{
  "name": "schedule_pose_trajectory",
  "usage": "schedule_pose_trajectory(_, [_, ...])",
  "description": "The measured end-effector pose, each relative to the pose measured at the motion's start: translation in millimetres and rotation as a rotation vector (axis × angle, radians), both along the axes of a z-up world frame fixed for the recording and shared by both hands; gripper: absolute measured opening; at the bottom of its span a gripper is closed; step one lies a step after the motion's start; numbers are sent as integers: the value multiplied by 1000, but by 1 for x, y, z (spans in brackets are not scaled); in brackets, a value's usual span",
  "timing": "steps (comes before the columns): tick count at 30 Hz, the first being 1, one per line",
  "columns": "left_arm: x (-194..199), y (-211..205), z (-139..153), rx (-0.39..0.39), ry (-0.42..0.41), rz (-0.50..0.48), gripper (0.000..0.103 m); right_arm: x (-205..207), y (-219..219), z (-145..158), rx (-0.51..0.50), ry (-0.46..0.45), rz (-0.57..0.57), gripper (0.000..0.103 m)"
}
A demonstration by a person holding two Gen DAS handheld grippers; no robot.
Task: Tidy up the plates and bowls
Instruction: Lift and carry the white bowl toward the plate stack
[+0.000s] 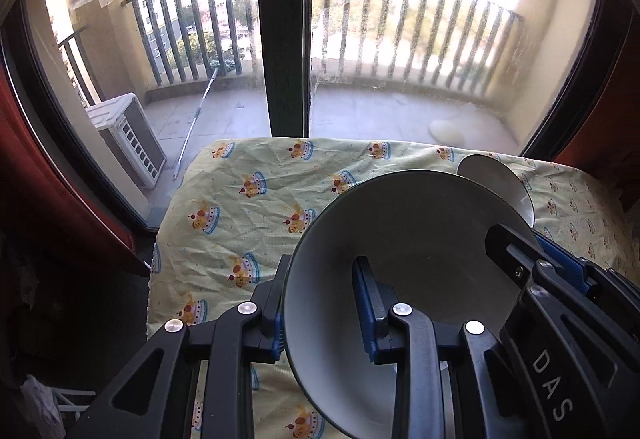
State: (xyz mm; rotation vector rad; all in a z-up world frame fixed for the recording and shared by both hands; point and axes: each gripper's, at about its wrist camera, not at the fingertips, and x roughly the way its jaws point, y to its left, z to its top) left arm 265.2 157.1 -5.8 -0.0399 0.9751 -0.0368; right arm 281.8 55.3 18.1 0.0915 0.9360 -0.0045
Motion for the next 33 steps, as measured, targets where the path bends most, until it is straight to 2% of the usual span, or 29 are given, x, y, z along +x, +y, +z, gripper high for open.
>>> schedule_pose_trajectory(15, [-73,-66,22,32,-30,19,28,-76,-65,26,17,-38,31,24])
schedule_pose_trajectory(33, [-133,-188,11,30,-4,52,28,-133,-192,20,13,-15,82,24])
